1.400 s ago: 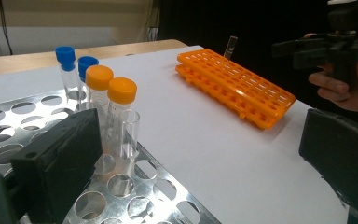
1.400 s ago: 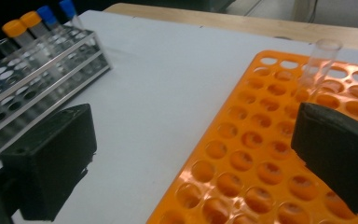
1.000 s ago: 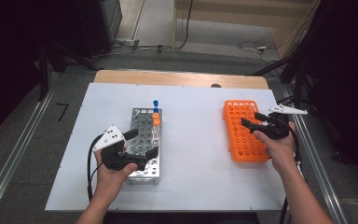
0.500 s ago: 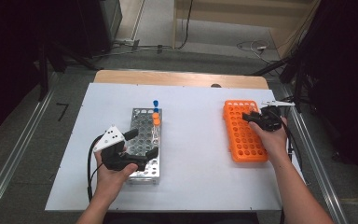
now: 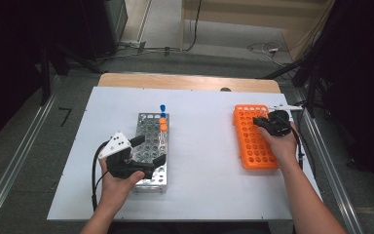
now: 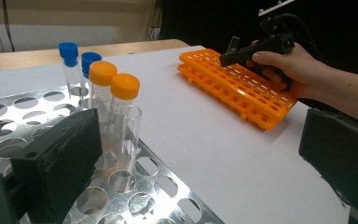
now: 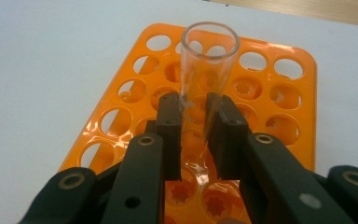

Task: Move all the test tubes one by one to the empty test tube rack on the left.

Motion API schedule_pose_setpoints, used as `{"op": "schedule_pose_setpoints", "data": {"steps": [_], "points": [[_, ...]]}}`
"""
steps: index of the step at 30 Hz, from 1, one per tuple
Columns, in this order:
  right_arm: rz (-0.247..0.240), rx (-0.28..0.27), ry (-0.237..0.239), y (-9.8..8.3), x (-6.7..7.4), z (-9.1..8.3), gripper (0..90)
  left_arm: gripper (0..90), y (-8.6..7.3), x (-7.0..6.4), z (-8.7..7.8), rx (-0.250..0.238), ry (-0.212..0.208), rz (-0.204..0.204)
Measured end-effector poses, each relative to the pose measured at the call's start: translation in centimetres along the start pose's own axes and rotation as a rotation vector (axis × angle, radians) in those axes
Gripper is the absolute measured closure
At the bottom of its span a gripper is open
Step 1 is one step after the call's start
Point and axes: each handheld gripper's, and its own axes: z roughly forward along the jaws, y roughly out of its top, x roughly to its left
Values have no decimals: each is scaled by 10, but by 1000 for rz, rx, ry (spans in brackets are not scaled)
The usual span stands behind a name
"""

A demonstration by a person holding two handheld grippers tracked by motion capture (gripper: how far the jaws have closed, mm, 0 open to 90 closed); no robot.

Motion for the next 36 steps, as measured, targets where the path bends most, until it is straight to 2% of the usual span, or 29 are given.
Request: {"op": "schedule_pose_setpoints", "data": {"steps": [5, 10, 15, 19, 26, 32, 36], "points": [[-9, -35, 7, 1, -1, -6, 735, 0, 1, 0, -1, -6, -2, -2], [-7, -92, 15, 4, 0, -20, 736, 0, 1, 0, -1, -5, -3, -1], [-25, -141, 41, 7, 6, -37, 736, 0, 2, -2, 0, -5, -4, 7], [-35, -164, 79, 7, 13, -50, 736, 0, 2, -3, 0, -6, -4, 8], [-66, -176, 172, -1, 33, -69, 736, 0, 2, -6, 1, 0, -12, 19], [-104, -177, 252, -12, 57, -81, 735, 0, 3, -6, 0, -8, -14, 14], [-146, -186, 297, -22, 74, -89, 735, 0, 2, -8, 0, -2, -19, 20]]}}
